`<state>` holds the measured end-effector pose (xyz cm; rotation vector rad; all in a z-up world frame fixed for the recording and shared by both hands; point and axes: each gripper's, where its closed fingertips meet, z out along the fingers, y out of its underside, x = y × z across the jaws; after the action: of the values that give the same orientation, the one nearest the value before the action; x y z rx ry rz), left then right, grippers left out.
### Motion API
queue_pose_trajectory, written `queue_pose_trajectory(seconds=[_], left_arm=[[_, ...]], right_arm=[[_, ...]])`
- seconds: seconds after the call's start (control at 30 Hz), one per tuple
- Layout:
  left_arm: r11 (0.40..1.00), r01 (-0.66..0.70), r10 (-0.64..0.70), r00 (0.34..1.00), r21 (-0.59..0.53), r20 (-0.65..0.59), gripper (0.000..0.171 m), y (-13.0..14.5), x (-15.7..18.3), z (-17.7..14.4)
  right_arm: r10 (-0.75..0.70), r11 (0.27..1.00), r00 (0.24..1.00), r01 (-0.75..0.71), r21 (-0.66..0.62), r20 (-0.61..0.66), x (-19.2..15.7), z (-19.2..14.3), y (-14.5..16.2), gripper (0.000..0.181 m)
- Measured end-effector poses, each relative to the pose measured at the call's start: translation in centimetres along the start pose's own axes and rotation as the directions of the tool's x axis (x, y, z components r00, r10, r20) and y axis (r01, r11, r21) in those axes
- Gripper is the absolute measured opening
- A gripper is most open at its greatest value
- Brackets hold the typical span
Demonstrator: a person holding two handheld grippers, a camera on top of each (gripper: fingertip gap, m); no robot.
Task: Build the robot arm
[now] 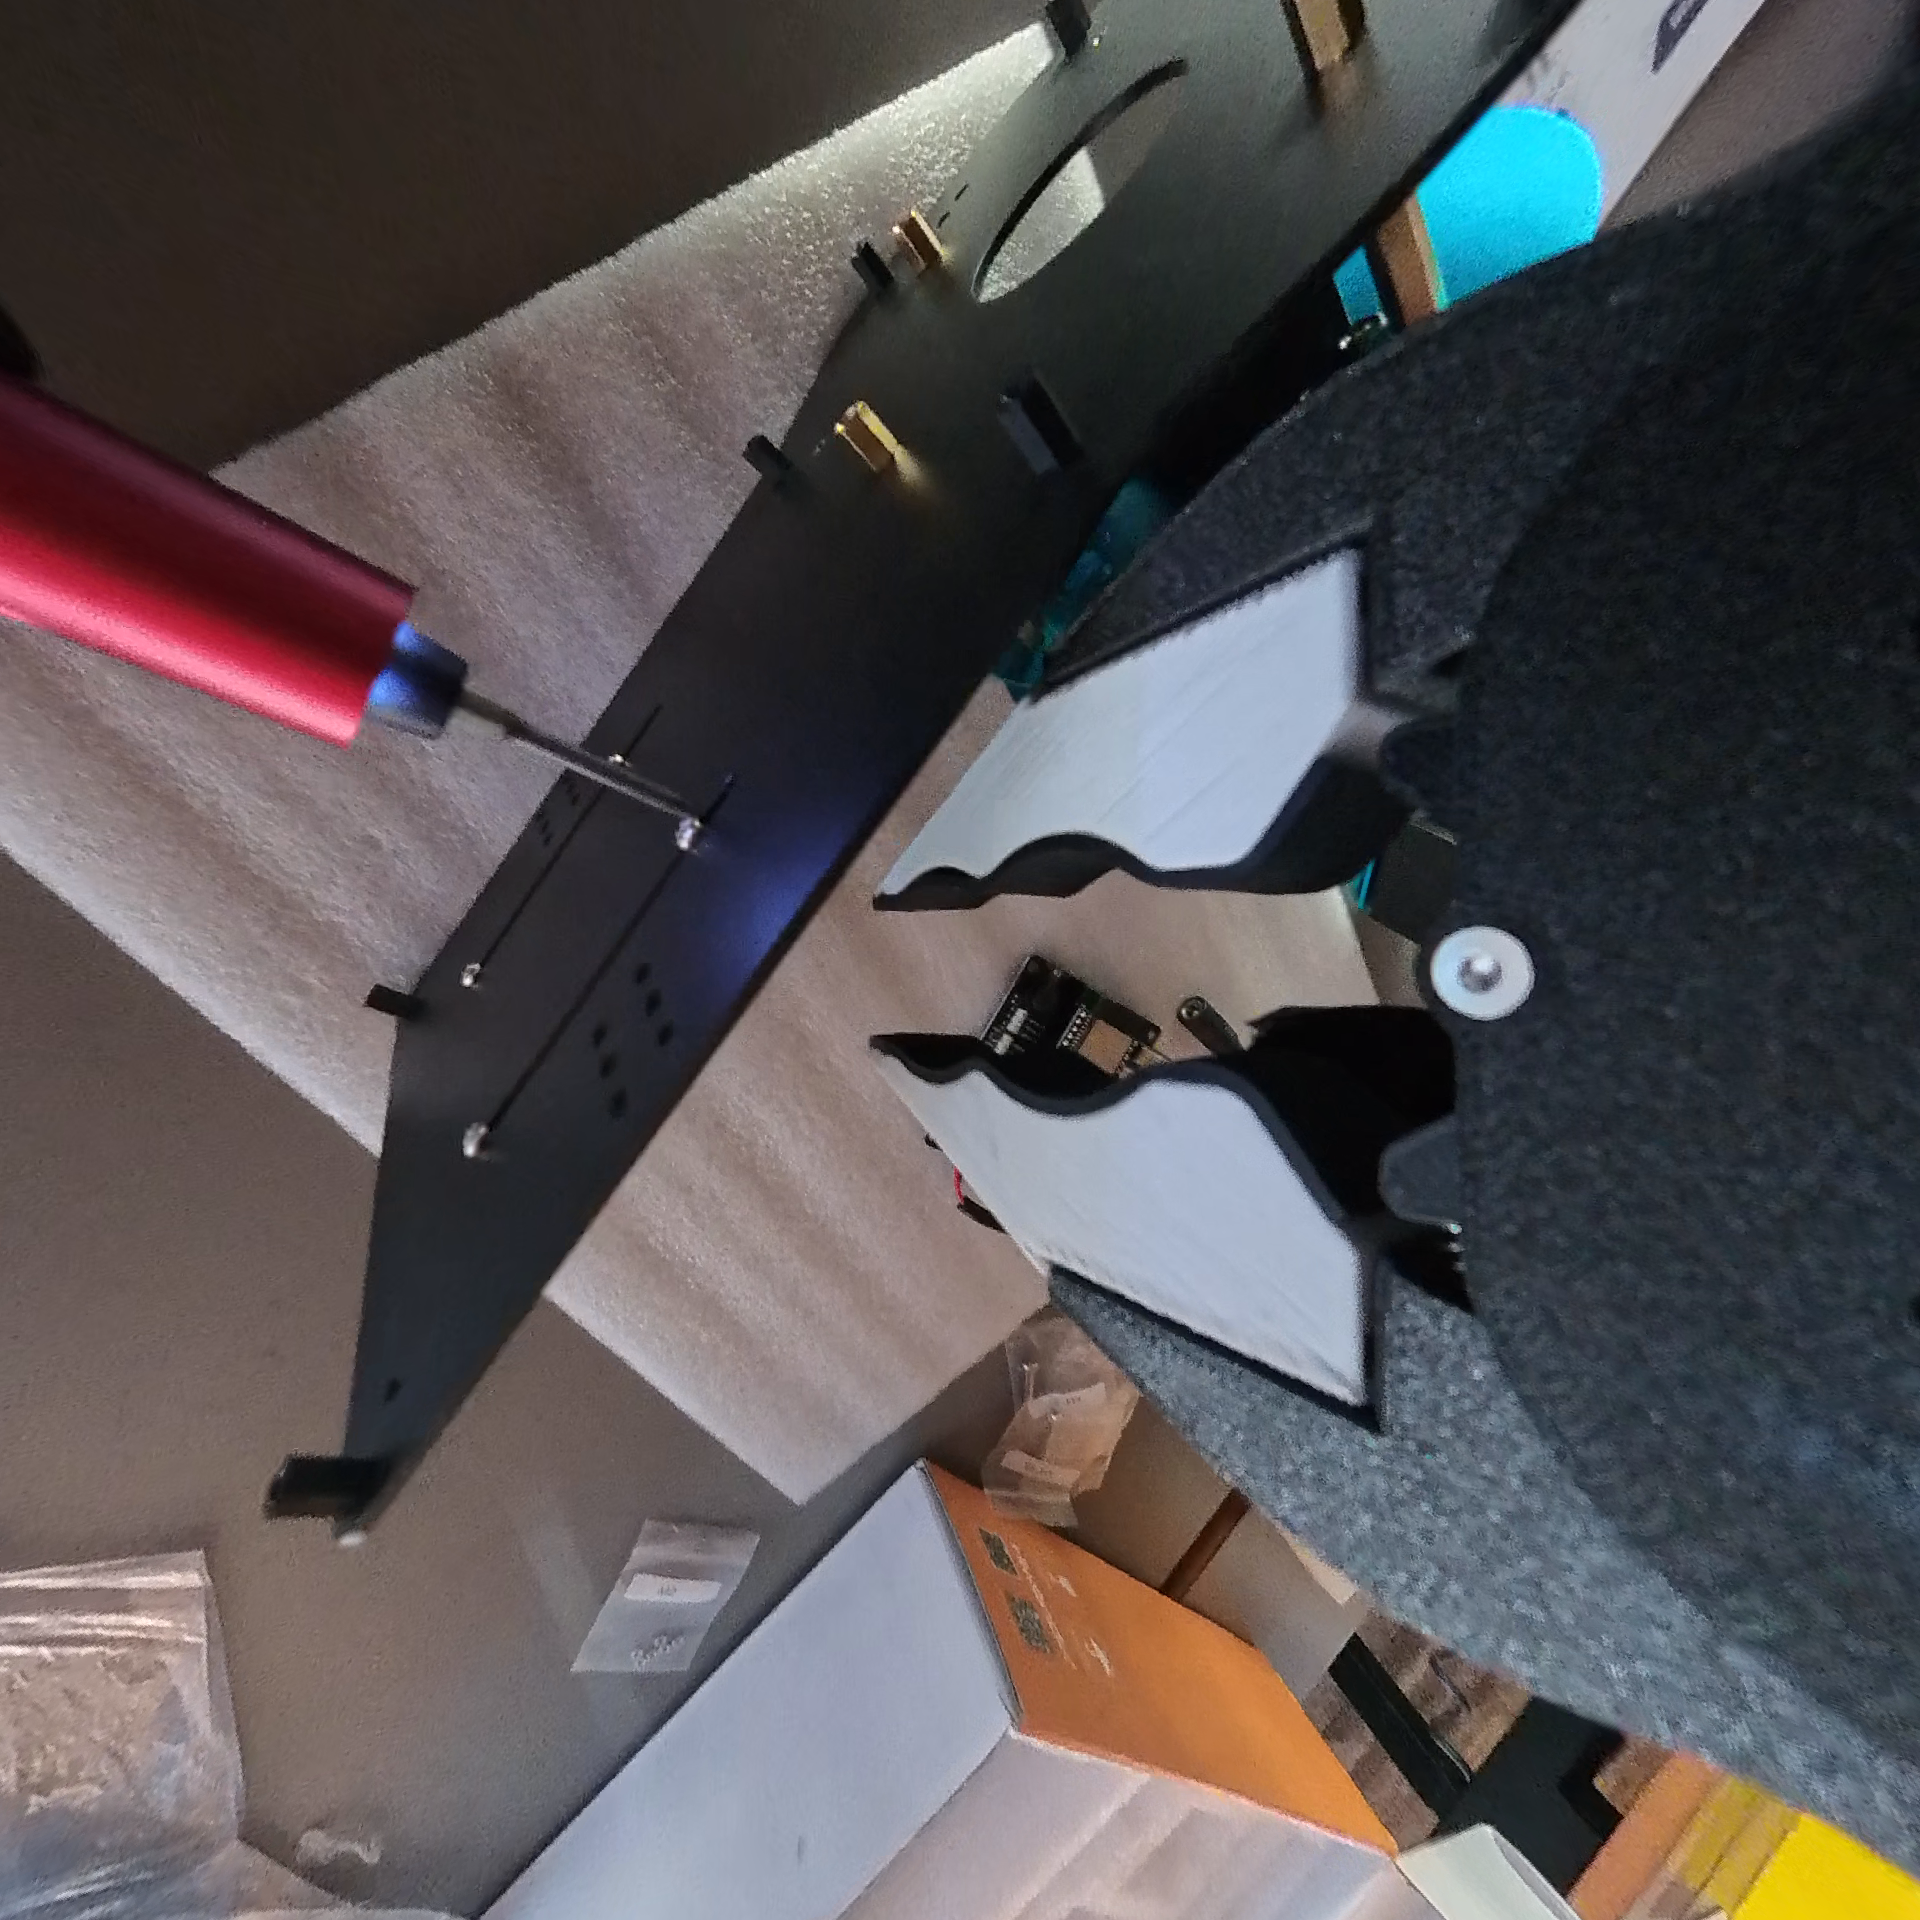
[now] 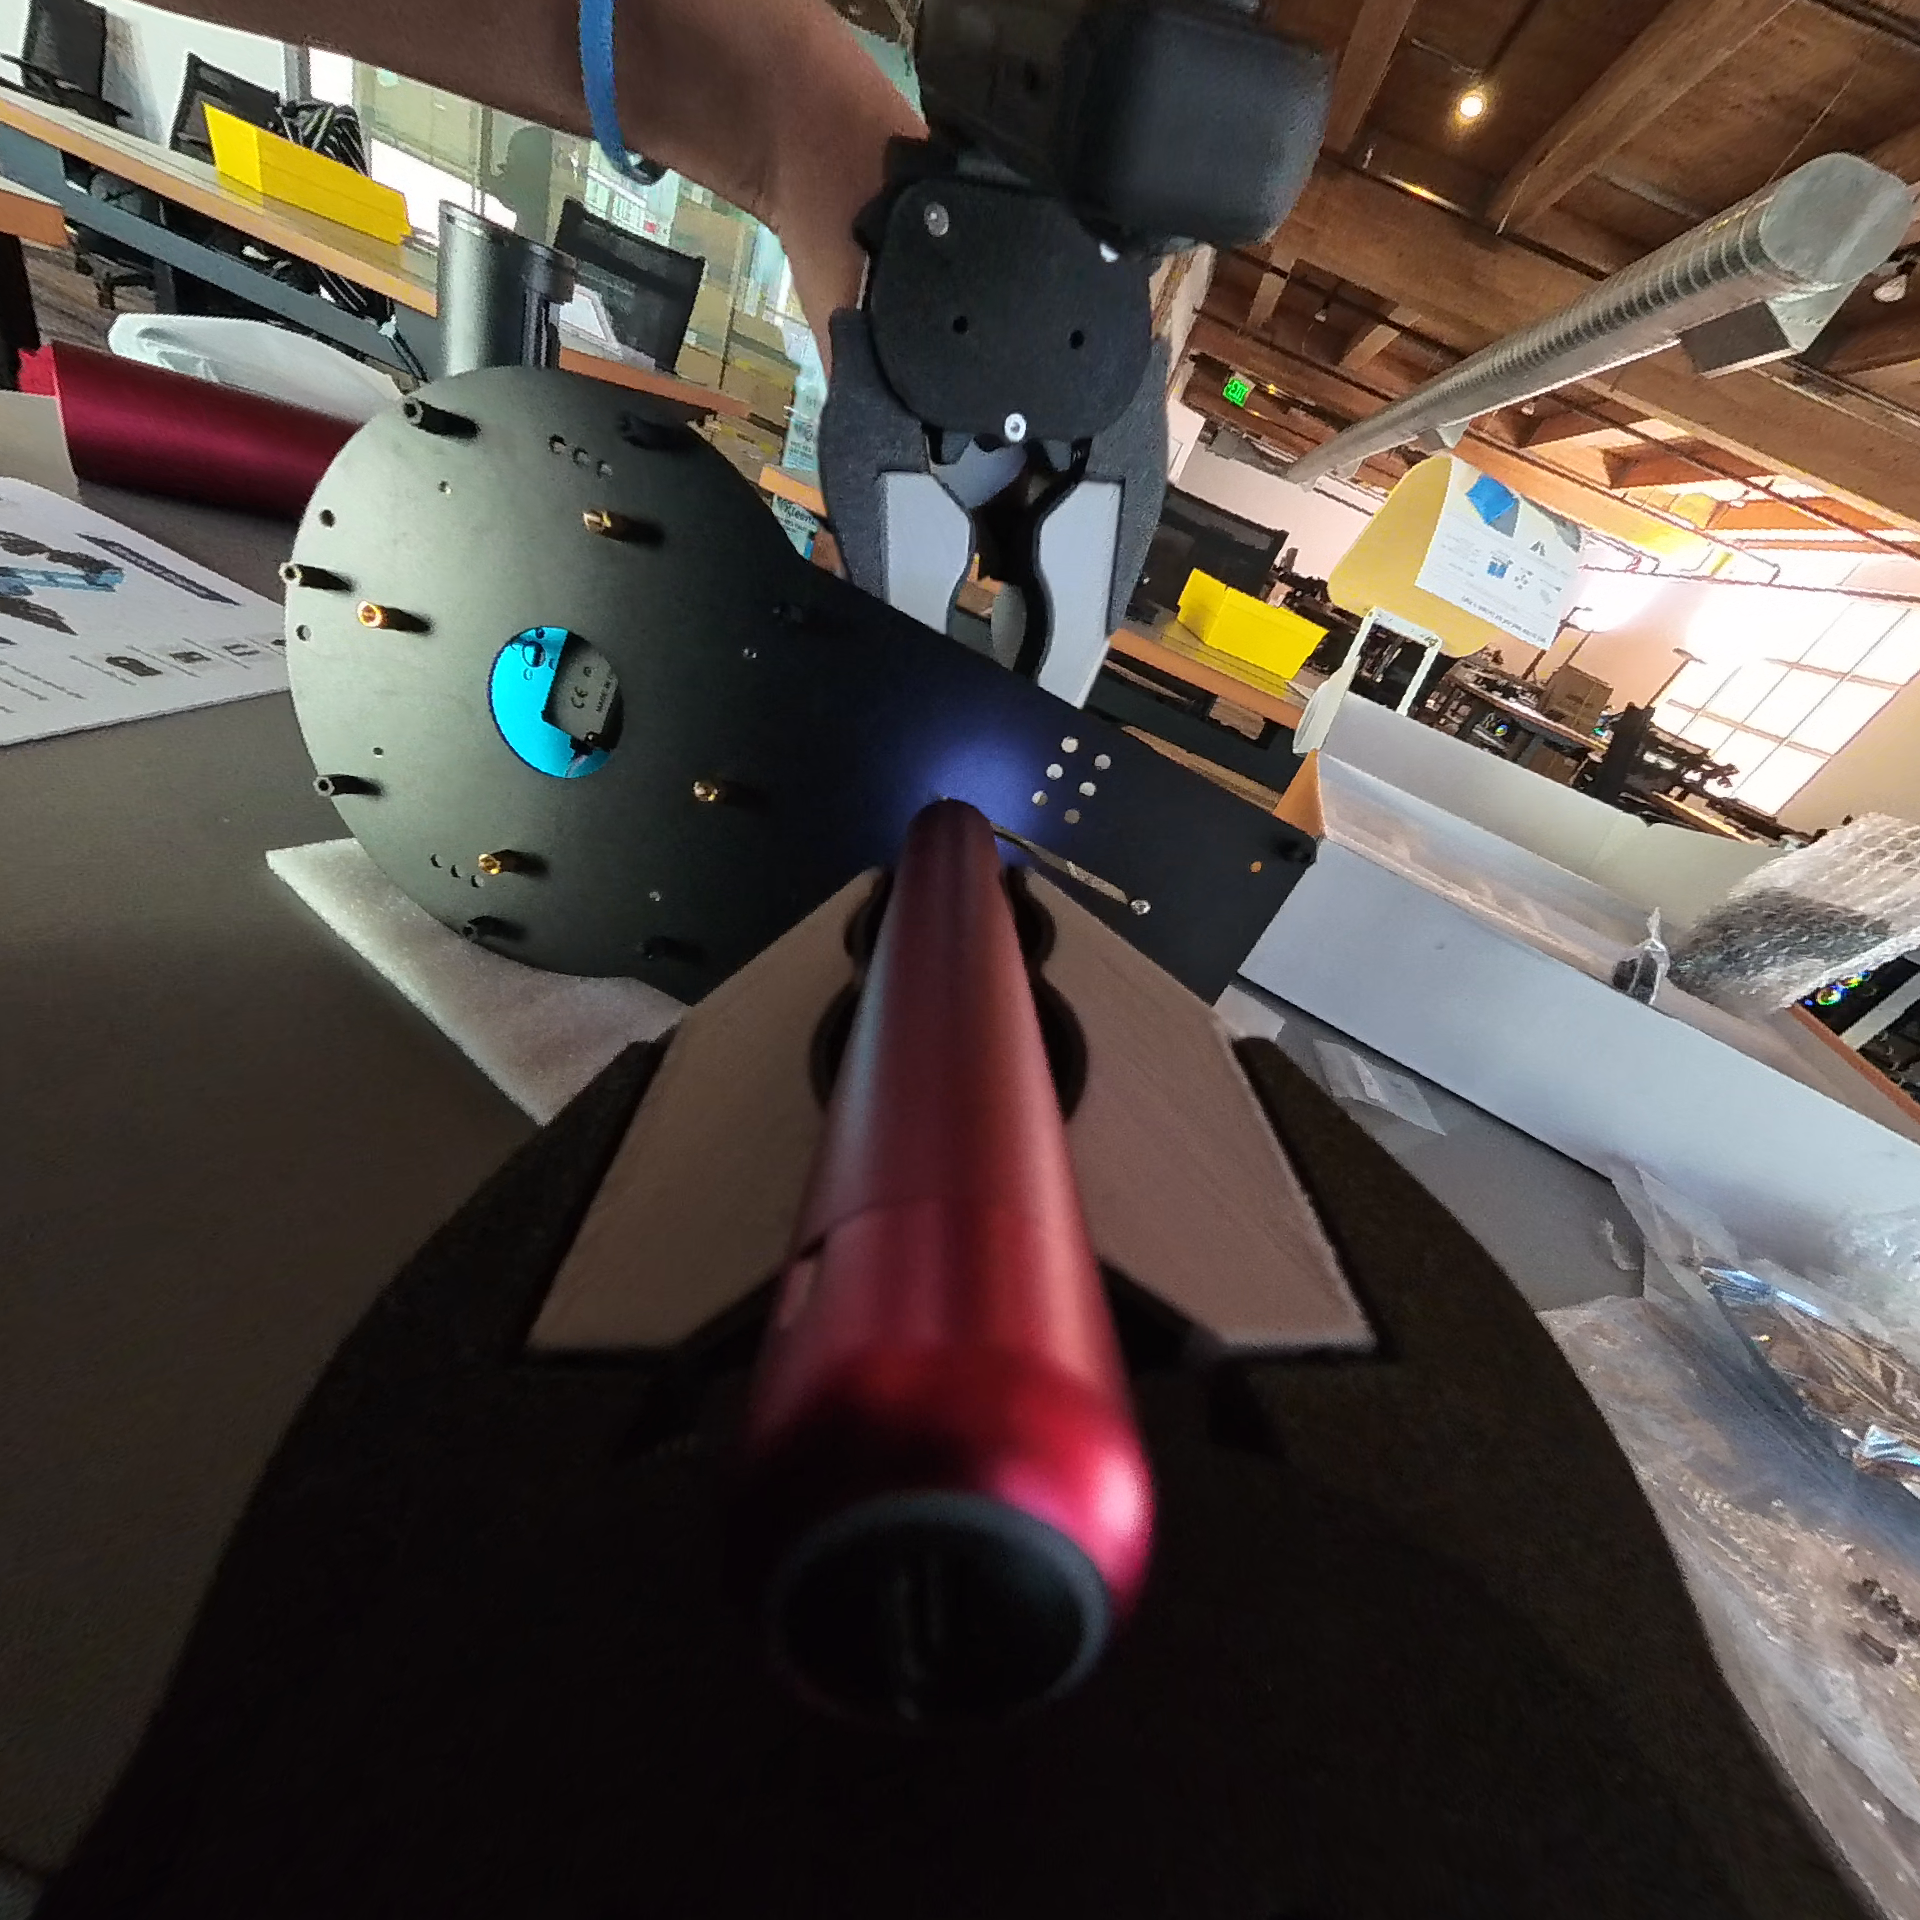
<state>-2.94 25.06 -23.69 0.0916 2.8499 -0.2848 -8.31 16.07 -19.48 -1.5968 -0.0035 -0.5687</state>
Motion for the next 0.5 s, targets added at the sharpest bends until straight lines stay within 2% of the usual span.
queue_pose_trajectory(seconds=[0.5], left_arm=[[0.999, 0.012, -0.011, 1.000, 0.043, -0.020, 0.019, -0.60, 0.68, 0.00]], right_arm=[[0.010, 1.000, 1.000, -0.010, 0.011, -0.012, 0.22, -0.11, -0.02, 0.021]])
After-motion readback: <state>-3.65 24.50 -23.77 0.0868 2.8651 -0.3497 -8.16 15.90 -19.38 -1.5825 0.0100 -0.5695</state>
